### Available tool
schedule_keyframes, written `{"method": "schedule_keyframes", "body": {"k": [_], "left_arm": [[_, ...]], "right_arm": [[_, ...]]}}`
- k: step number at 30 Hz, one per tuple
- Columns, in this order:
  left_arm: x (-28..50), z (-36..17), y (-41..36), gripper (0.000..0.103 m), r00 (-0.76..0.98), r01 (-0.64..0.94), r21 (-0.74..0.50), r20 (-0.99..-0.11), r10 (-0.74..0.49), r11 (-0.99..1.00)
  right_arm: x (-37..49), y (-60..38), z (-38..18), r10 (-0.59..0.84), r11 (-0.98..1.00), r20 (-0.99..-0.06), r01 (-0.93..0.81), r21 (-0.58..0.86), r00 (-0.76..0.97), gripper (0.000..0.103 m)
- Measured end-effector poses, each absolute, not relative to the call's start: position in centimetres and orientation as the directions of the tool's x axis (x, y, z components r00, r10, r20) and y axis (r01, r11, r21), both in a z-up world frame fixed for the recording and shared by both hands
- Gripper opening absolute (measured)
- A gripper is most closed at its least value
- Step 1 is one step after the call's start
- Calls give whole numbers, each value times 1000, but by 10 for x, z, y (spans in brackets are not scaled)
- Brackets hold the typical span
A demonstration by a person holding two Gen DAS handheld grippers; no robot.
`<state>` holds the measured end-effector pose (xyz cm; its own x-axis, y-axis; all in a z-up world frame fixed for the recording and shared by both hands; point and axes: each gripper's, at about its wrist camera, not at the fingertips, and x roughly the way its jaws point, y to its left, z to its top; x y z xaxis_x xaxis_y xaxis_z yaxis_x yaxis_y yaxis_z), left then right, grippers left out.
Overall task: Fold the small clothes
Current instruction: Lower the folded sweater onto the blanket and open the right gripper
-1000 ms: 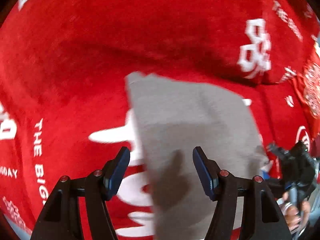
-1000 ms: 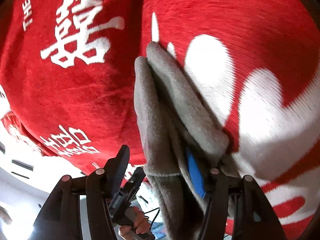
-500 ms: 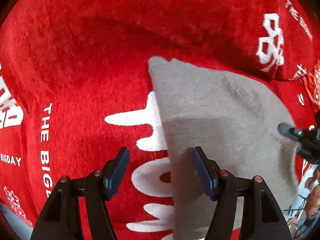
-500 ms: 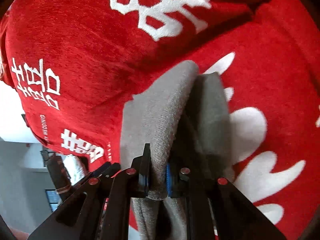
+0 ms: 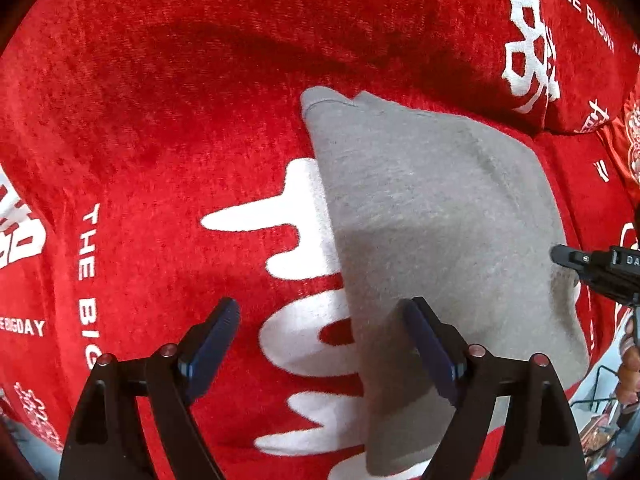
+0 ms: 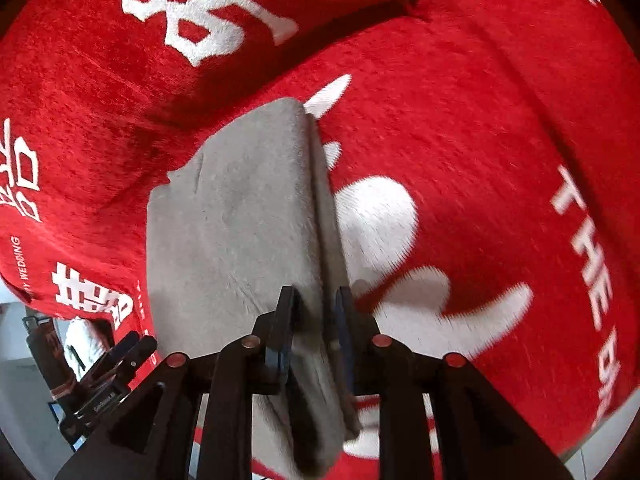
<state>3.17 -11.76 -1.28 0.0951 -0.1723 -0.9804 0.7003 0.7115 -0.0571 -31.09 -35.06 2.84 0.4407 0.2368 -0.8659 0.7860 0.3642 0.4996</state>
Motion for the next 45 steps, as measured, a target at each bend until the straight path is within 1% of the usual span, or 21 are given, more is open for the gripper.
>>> {"method": "schedule_keyframes", "body": {"k": [3,7,12,14,16,21,25,32,36,39,43,44,45], "left_arm": [[32,-8,-113,86,70,700,-79,-981,-179,710],[18,-16,-104,86,-3,700,-122,-986,-168,703],[-3,-43,-88,86,-26,711,-93,-994,-107,697],[-7,-51,-83,86,-39,708,-94,-995,-94,700],[-8,-51,-81,86,-37,704,-100,-994,-104,704],[-11,-51,-84,86,-21,721,-81,-995,-96,688],[-13,-50,-83,86,-28,713,-91,-994,-101,695],[-13,-45,-79,86,-37,700,-90,-995,-89,708],[-14,-32,-87,86,-12,713,-56,-998,-68,699],[-9,-27,-89,86,-2,715,-42,-998,-58,698],[-6,-16,-91,86,12,700,-35,-998,-62,713],[-6,-14,-91,86,14,696,-36,-998,-64,717],[-4,-13,-90,86,15,694,-36,-998,-64,719]], "right_arm": [[-327,-342,43,253,363,-842,760,539,477,23],[-327,-318,56,301,413,-832,723,554,465,23],[-313,-290,74,293,532,-857,672,515,425,23],[-306,-282,76,273,579,-875,659,481,400,23],[-300,-276,68,253,625,-907,660,418,336,23],[-311,-271,25,202,687,-971,687,235,129,23],[-331,-281,16,270,582,-942,745,325,200,23],[-339,-284,22,258,598,-949,742,303,179,24],[-344,-296,25,285,516,-935,788,337,214,24],[-351,-308,30,241,507,-951,811,293,193,24],[-357,-324,36,235,459,-944,830,317,230,24],[-356,-327,39,233,443,-938,830,338,258,25],[-358,-329,42,233,432,-930,826,362,285,29]]}}
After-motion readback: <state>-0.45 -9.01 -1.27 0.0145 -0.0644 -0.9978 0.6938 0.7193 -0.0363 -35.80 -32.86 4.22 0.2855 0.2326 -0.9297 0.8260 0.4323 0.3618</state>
